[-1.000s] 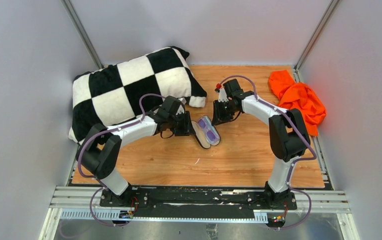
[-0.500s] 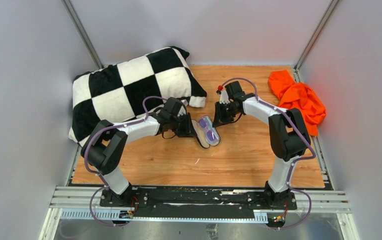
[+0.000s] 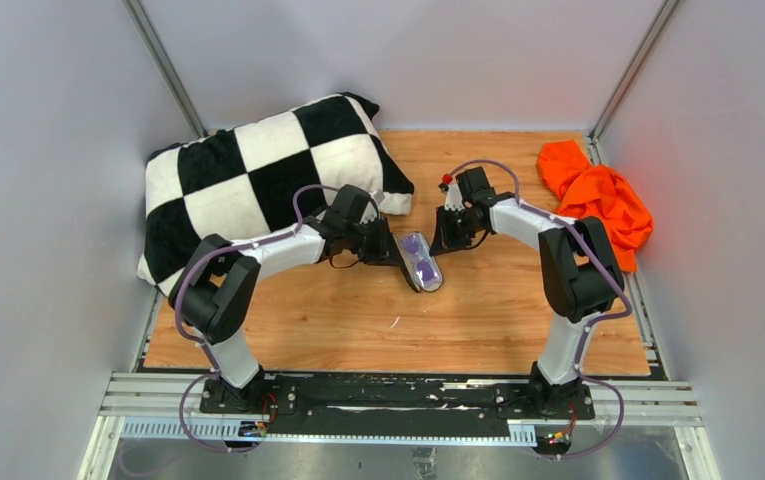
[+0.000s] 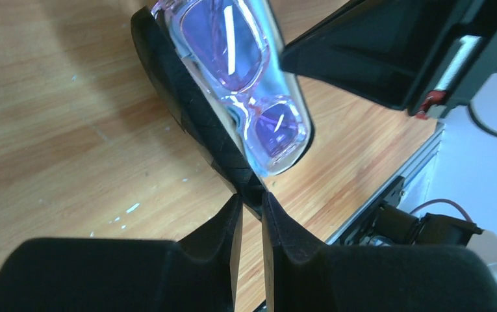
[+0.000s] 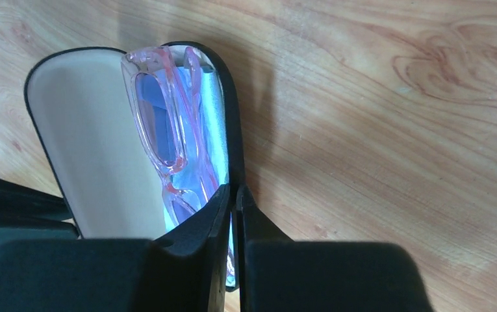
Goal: Organize the sunglasses
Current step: Close the sunglasses case at the center of the board.
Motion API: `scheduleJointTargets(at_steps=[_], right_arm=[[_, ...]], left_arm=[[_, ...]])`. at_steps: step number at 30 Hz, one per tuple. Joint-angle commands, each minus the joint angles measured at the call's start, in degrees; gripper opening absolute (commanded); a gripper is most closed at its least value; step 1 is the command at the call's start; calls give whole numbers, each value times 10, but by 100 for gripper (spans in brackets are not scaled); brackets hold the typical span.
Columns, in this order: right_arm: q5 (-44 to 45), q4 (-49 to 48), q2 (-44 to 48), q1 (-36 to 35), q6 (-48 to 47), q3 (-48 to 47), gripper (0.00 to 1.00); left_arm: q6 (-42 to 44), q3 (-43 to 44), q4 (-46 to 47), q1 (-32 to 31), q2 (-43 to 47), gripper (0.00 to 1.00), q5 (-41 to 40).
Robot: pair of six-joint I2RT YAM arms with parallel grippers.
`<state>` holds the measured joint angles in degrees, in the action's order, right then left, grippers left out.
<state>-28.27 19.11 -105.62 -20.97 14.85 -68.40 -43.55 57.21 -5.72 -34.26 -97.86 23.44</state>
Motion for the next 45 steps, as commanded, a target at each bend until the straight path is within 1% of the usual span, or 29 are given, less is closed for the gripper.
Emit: scheduleJointTargets(at_steps=[1, 8, 17, 22, 25, 28, 32, 33, 34, 36, 41, 44, 45], right_arm=[[-40, 3, 9, -11, 29, 27, 2], [-38, -6, 10, -24, 40, 36, 2], [-35, -7, 10, -37, 46, 36, 2], [-29, -7, 16, -38, 55, 40, 2], [-22, 0, 30, -38, 56, 42, 3], [0, 21, 55, -38, 55, 43, 9], [38, 51, 94, -36, 50, 53, 25], [37, 53, 103, -34, 49, 58, 30], [32, 53, 112, -31, 49, 65, 33], [34, 53, 130, -23, 50, 81, 34], [55, 79, 164, -13, 42, 99, 35], [4, 62, 184, -1, 52, 119, 36], [-4, 57, 190, 0, 55, 123, 39]], left_arm=[[11, 35, -1, -4, -40, 20, -1], [27, 88, -27, -17, -85, 20, 11], [36, 120, -39, -33, -139, 20, 25], [38, 129, -40, -34, -150, 20, 30], [48, 135, -57, -34, -134, 21, 24], [65, 139, -83, -34, -104, 21, 8], [87, 139, -117, -34, -51, 23, -22], [92, 138, -123, -34, -40, 23, -27], [95, 135, -128, -34, -29, 23, -29], [100, 128, -134, -34, -9, 24, -36], [109, 105, -153, -34, 33, 26, -44], [108, 73, -165, -34, 72, 28, -51], [107, 61, -170, -34, 90, 29, -48]])
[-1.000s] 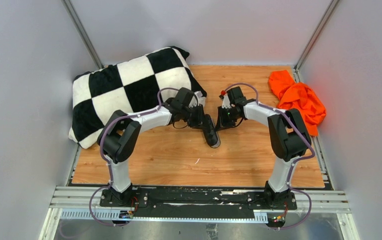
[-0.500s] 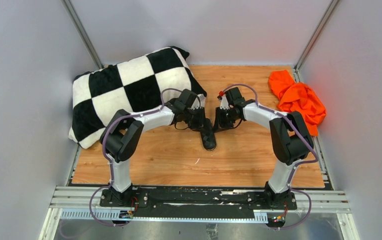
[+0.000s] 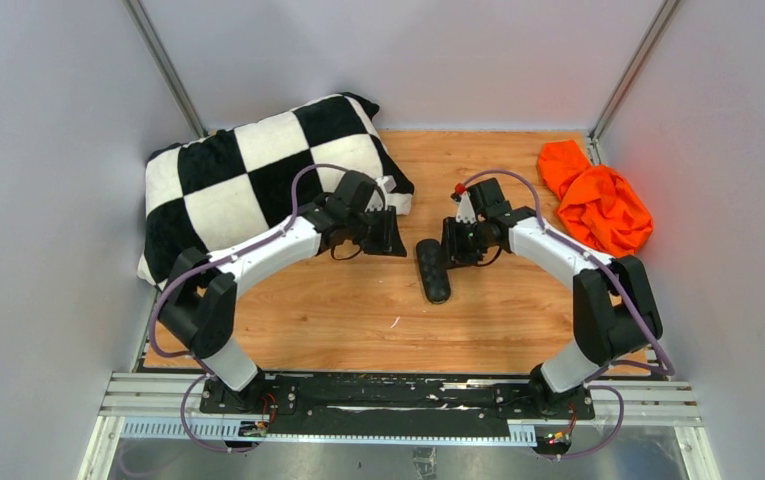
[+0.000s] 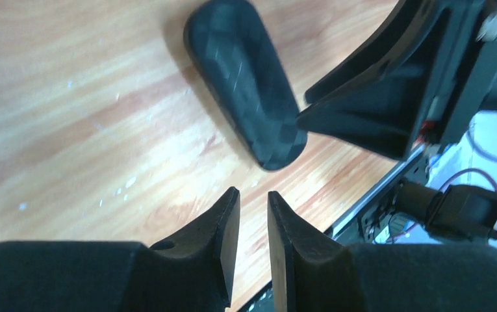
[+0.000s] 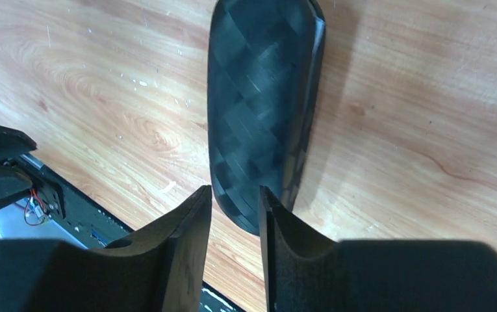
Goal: Organize the sunglasses
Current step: Close the sunglasses case at the center of the board, then adjust the sunglasses case at the center of the board.
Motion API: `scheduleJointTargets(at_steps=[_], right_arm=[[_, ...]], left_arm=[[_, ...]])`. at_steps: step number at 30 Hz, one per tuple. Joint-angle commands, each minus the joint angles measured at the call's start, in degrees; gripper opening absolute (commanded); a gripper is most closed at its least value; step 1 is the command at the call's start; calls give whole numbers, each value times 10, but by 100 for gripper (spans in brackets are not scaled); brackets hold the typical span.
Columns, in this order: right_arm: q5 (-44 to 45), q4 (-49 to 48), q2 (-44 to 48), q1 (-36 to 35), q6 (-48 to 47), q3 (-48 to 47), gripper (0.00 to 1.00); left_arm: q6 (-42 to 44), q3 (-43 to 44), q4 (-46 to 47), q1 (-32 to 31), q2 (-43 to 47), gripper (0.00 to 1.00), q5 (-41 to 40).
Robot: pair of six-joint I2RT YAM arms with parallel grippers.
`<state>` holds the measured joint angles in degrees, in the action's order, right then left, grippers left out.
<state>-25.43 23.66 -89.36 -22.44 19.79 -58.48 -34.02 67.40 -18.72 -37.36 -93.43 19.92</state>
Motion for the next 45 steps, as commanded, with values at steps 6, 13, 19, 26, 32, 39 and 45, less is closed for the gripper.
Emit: scheduleJointTargets(at_steps=[6, 13, 19, 26, 32, 39, 45], right_arm=[[10, 22, 48, -9, 5, 3, 82], [249, 142, -24, -97, -18, -100, 100], [310, 166, -122, -132, 8, -143, 100], [290, 139, -169, -134, 21, -147, 87], [315, 130, -144, -90, 30, -123, 56], [285, 70, -114, 48, 39, -47, 72], [310, 133, -87, 55, 39, -130, 100]], left_arm=[[-8, -150, -48, -5, 175, 34, -32], [-27, -222, -69, -4, 268, 35, -60], [-61, -266, -62, -4, 339, 36, -101], [-68, -296, -65, -4, 356, 37, -104], [-64, -301, -69, -5, 356, 37, -105], [-59, -300, -88, -5, 360, 41, -123], [-30, -258, -151, -4, 398, 45, -169]])
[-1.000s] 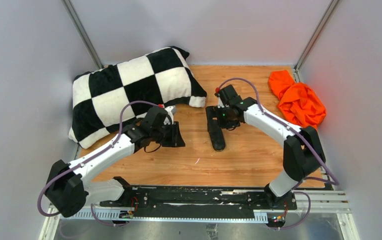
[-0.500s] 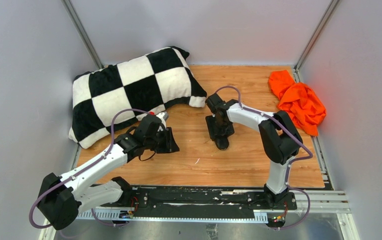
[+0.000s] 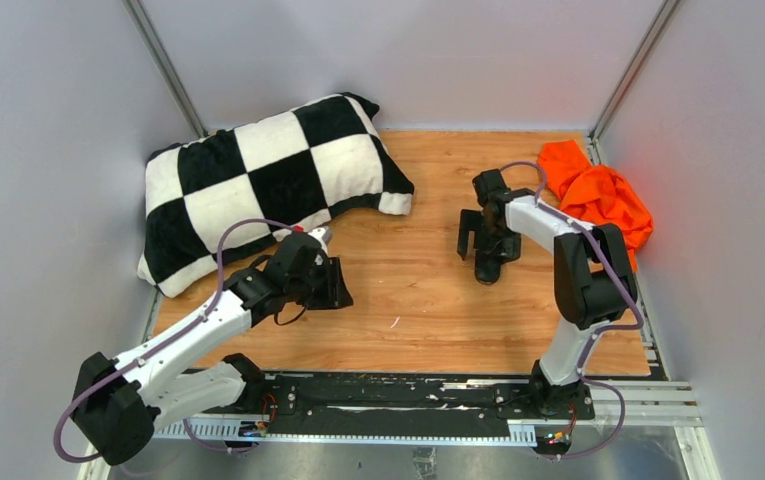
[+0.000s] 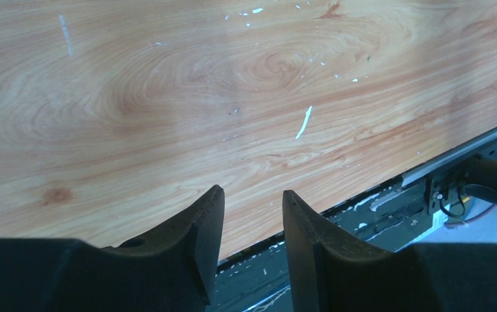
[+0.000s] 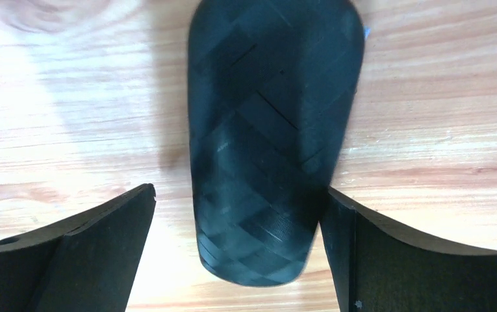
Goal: Organize the sunglasses
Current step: Adjust the sunglasses case at the center of the board, then reset both arms
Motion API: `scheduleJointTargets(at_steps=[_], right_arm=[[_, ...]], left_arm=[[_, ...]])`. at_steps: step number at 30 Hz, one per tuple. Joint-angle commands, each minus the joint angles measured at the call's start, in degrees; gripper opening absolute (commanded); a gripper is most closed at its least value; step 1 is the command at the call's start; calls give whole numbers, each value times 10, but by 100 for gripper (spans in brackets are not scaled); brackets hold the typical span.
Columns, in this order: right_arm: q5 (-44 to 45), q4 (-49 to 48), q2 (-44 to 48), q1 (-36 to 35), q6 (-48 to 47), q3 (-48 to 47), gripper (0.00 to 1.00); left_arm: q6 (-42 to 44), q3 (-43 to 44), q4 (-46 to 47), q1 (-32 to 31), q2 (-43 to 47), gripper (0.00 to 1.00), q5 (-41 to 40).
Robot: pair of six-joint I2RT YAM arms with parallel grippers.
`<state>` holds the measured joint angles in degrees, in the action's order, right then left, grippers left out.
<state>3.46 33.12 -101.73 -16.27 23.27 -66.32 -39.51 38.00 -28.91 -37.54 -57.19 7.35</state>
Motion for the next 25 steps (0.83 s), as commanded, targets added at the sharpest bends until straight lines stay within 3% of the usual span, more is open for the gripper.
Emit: scheduleJointTargets(at_steps=[1, 10, 16, 20, 24, 25], right_arm=[[29, 49, 54, -7, -1, -64, 100], [94, 98, 290, -6, -58, -146, 100], [113, 20, 461, -7, -78, -47, 100], [114, 11, 507, -7, -81, -4, 100], [138, -5, 538, -6, -72, 29, 100], [137, -13, 546, -6, -67, 35, 100]], left_arm=[[31, 47, -62, -3, 47, 46, -53], [105, 190, -140, -3, 103, 47, -160], [118, 216, -141, -3, 168, 51, -244], [133, 211, -160, -3, 175, 51, -302], [131, 209, -166, -3, 179, 52, -299], [131, 210, -165, -3, 177, 58, -296]])
